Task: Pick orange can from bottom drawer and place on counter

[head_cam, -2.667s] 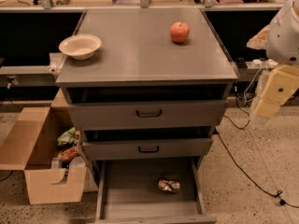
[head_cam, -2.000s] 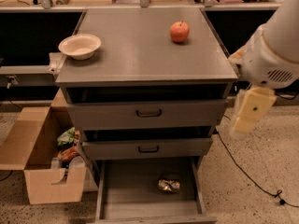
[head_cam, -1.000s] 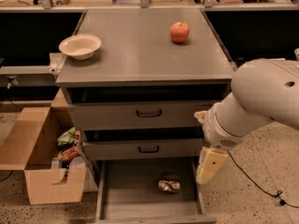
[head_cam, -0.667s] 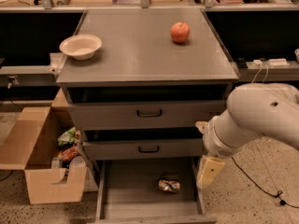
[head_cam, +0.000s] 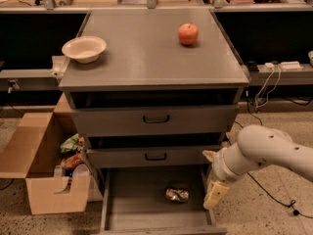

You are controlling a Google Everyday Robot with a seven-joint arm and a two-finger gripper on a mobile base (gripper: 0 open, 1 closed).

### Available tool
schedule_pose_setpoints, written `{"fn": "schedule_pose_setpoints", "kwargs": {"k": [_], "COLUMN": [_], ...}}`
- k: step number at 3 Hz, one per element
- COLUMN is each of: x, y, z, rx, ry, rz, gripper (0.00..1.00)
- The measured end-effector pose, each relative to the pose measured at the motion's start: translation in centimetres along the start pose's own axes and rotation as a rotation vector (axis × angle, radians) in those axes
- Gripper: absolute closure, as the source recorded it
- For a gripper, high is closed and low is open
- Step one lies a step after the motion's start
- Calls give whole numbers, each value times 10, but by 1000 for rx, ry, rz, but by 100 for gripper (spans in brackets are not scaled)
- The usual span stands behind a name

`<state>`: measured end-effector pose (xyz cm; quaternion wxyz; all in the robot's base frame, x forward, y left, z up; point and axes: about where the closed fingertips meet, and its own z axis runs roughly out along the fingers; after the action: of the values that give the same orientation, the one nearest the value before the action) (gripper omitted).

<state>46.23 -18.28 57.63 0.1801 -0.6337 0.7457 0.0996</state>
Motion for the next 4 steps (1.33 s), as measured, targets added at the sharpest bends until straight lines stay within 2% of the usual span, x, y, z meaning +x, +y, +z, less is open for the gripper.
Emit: {"fn": "schedule_pose_setpoints", "kwargs": {"k": [3, 4], "x": [55, 68], "y": [-6, -16], "z": [135, 184], "rx": [-100, -133], "ry": [-123, -175], "rz": [88, 139], "gripper": [0, 0]}}
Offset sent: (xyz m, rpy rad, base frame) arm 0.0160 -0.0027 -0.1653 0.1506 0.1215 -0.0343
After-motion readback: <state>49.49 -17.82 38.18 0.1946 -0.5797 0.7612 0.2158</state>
